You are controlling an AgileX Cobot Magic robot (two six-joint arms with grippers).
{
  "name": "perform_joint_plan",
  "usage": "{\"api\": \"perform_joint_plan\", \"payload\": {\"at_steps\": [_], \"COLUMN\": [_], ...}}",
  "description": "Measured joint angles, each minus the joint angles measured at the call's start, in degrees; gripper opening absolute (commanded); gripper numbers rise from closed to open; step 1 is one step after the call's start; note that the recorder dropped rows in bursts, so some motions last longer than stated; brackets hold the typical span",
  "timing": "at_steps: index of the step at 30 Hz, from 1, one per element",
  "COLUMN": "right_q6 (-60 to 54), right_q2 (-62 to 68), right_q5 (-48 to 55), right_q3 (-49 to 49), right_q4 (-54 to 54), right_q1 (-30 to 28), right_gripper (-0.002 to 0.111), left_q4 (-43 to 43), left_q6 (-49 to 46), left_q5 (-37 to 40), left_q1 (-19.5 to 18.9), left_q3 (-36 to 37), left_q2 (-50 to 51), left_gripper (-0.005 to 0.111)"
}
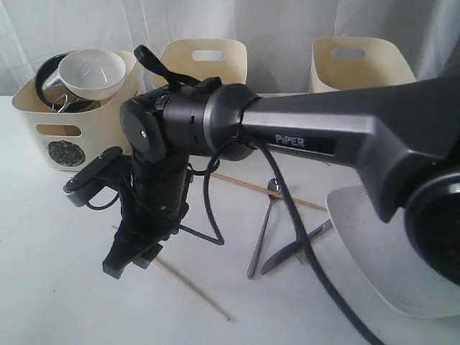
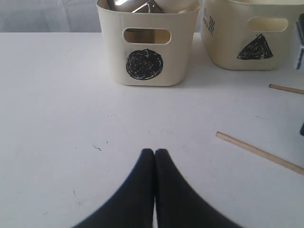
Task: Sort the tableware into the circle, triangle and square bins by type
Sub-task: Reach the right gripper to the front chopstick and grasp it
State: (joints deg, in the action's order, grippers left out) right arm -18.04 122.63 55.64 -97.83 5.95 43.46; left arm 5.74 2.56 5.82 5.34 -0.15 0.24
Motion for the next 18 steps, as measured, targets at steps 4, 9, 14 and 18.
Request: {"api": "perform_joint_plan", "payload": {"at_steps": [4, 9, 14, 18], "right_q6": [0.0, 0.0, 0.0, 0.2], "right_q2": [4.8, 7.6, 8.0, 8.1], "right_q5": [0.8, 0.7, 0.4, 0.6], "right_q3": [-3.7, -3.8, -3.9, -4.1], "right_q4": [0.0, -0.1, -0.3, 2.3], "right_q1": [0.0, 0.0, 0.0, -0.9], "right_gripper": [0.048, 0.047, 0.026, 0.0], "left_q4": [0.0, 0.0, 0.0, 0.0], "left_q6": [0.0, 0.0, 0.0, 0.0], "left_q5": [0.0, 0.0, 0.0, 0.0], "left_q1": [0.0, 0.0, 0.0, 0.0], "left_q3": [0.0, 0.0, 0.0, 0.0], "left_q2": [0.0, 0.0, 0.0, 0.0], "left_gripper": [0.0, 0.0, 0.0, 0.0]}}
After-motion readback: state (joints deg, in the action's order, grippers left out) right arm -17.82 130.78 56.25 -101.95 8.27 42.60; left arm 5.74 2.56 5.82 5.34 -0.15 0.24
